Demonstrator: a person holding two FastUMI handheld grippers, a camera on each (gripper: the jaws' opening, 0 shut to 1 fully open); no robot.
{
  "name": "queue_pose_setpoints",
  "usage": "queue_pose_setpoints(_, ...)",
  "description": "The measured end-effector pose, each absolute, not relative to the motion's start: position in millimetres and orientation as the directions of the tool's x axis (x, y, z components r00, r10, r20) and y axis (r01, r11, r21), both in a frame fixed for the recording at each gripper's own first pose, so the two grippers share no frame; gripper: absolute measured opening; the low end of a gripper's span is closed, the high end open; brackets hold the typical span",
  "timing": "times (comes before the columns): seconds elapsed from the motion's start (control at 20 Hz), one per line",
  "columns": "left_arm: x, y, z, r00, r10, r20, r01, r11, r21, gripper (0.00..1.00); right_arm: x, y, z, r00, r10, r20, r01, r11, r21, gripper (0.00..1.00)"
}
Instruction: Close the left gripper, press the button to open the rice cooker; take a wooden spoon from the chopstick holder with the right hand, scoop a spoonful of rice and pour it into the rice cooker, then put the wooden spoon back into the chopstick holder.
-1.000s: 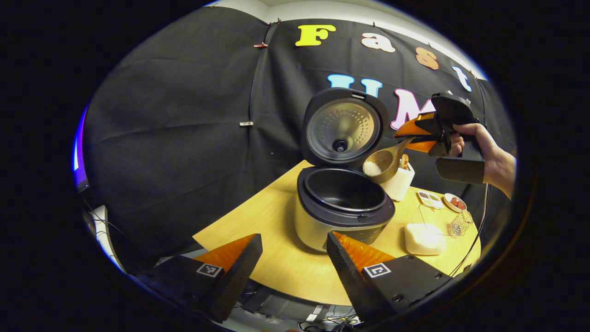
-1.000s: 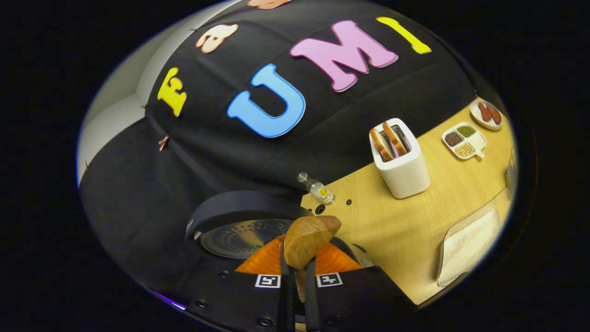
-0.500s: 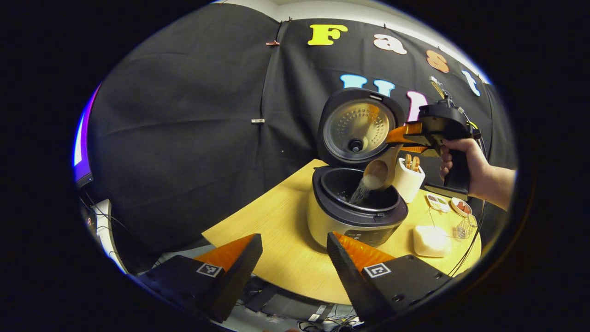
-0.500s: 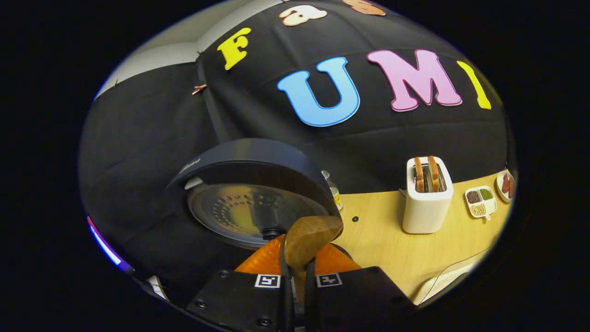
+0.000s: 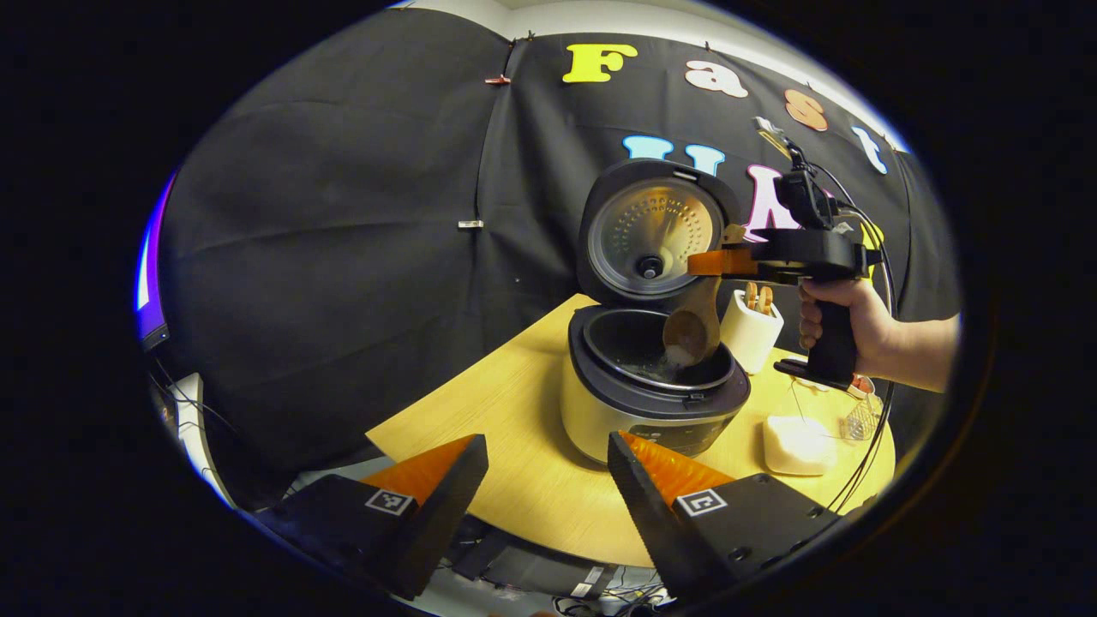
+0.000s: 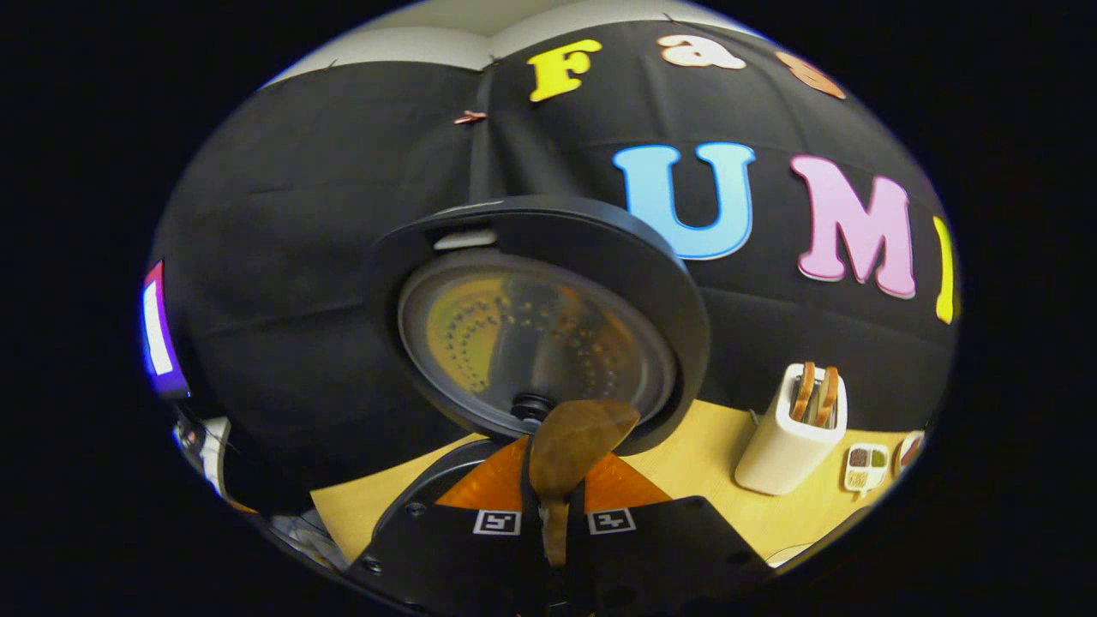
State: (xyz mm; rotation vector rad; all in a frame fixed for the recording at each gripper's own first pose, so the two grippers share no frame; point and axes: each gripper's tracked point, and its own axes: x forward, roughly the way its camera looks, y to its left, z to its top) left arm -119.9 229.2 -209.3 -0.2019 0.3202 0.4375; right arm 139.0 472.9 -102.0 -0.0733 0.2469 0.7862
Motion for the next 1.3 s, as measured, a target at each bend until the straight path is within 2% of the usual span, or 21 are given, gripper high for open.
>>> queue_pose_setpoints(0.05, -120, 228, -209, 0.859, 0.377, -0.346, -0.443, 0.886, -0.135, 0.93, 134, 477, -103, 0.671, 0.699, -0.247, -0.724, 0.69, -0.013, 0.09)
queue_pose_setpoints(0.1, -120, 229, -209, 0.859, 0.377, -0.346, -0.446, 0.883, -0.145, 0.96, 130, 480, -104, 0.662, 0.709, -0.243, -0.738, 0.672, -0.051, 0.13)
queue_pose_setpoints(0.15, -120, 230, -210, 0.858, 0.379, -0.345, -0.45, 0.88, -0.152, 0.96, 127, 483, -105, 0.654, 0.718, -0.238, -0.751, 0.654, -0.088, 0.13)
queue_pose_setpoints(0.2, -121, 230, -210, 0.857, 0.383, -0.346, -0.455, 0.877, -0.155, 0.93, 123, 486, -107, 0.644, 0.728, -0.237, -0.763, 0.636, -0.118, 0.09)
queue_pose_setpoints(0.25, -122, 231, -211, 0.855, 0.387, -0.345, -0.459, 0.874, -0.156, 0.93, 119, 489, -109, 0.634, 0.736, -0.238, -0.772, 0.619, -0.143, 0.13)
queue_pose_setpoints(0.3, -124, 231, -211, 0.854, 0.391, -0.344, -0.462, 0.873, -0.155, 0.96, 116, 491, -112, 0.625, 0.743, -0.241, -0.78, 0.604, -0.163, 0.13)
queue_pose_setpoints(0.35, -125, 231, -211, 0.854, 0.393, -0.343, -0.464, 0.872, -0.155, 0.92, 114, 493, -113, 0.619, 0.746, -0.244, -0.785, 0.594, -0.177, 0.13)
queue_pose_setpoints(0.45, -128, 233, -213, 0.853, 0.395, -0.342, -0.464, 0.873, -0.149, 0.96, 112, 493, -113, 0.618, 0.747, -0.245, -0.786, 0.592, -0.178, 0.13)
queue_pose_setpoints(0.6, -130, 232, -210, 0.857, 0.395, -0.332, -0.458, 0.878, -0.138, 0.96, 119, 488, -103, 0.637, 0.733, -0.239, -0.768, 0.632, -0.105, 0.13)
queue_pose_setpoints(0.65, -129, 231, -207, 0.859, 0.394, -0.327, -0.454, 0.881, -0.132, 0.93, 120, 483, -98, 0.646, 0.726, -0.236, -0.757, 0.65, -0.072, 0.13)
queue_pose_setpoints(0.7, -127, 228, -206, 0.862, 0.391, -0.322, -0.449, 0.885, -0.127, 0.96, 124, 479, -93, 0.656, 0.718, -0.233, -0.744, 0.667, -0.038, 0.13)
queue_pose_setpoints(0.9, -121, 216, -198, 0.881, 0.362, -0.303, -0.411, 0.904, -0.114, 0.96, 133, 445, -61, 0.707, 0.681, -0.192, -0.676, 0.73, 0.101, 0.13)
queue_pose_setpoints(1.15, -104, 189, -187, 0.912, 0.298, -0.282, -0.34, 0.933, -0.114, 0.96, 146, 362, -13, 0.8, 0.585, -0.133, -0.55, 0.804, 0.227, 0.13)
queue_pose_setpoints(1.3, -89, 169, -178, 0.929, 0.254, -0.27, -0.289, 0.952, -0.1, 0.96, 159, 292, 10, 0.867, 0.487, -0.103, -0.457, 0.861, 0.225, 0.13)
